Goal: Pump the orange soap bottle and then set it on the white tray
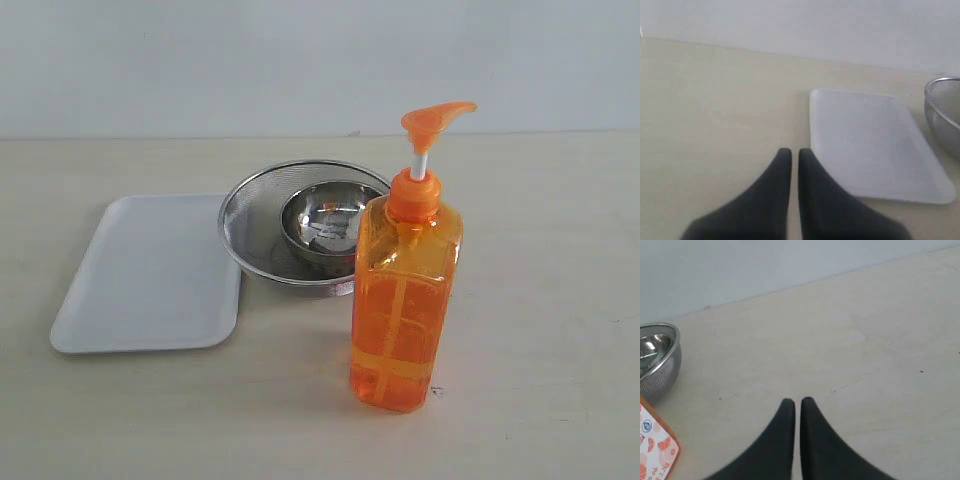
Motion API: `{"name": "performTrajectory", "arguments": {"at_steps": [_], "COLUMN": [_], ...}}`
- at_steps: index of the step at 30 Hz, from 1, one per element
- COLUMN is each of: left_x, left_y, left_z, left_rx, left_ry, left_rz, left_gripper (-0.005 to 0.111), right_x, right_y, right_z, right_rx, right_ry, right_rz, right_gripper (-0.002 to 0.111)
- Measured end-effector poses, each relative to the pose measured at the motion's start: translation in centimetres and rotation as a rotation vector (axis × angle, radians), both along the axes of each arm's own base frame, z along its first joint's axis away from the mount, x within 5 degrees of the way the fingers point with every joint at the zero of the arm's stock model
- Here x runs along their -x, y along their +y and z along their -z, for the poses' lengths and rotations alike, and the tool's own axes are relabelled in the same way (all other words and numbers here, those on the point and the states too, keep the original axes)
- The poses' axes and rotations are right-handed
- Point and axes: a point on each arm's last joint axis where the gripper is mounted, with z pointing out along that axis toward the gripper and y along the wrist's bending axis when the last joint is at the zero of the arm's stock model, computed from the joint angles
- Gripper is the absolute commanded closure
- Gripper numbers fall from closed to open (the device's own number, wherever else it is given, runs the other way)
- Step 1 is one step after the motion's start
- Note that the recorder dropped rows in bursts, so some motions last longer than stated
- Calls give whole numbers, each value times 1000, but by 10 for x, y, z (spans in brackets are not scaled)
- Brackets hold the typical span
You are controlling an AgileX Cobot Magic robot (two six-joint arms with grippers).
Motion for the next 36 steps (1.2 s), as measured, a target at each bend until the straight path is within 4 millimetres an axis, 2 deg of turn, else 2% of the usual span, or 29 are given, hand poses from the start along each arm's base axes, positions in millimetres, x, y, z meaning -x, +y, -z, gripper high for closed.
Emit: {"name": "performTrajectory", "arguments": {"at_steps": [15, 22, 29, 36], "left_x": [0, -3, 0, 3], "left_y": [-1, -2, 0, 1], "left_z": [-1, -28, -47, -55], "left_rx": [34, 143, 197, 255], "left_ry": [-10, -319, -537, -629], "left_rz": [2, 6, -1, 5], "left_gripper": [102, 102, 102, 102], "right_x": [0, 0, 0, 0], "right_y": [0, 0, 0, 0], "right_z": [0, 0, 0, 0], "right_rx": [0, 0, 0, 0], "right_ry": [0, 0, 0, 0], "right_rz": [0, 0, 0, 0], "right_gripper": [108, 108, 108, 108]}}
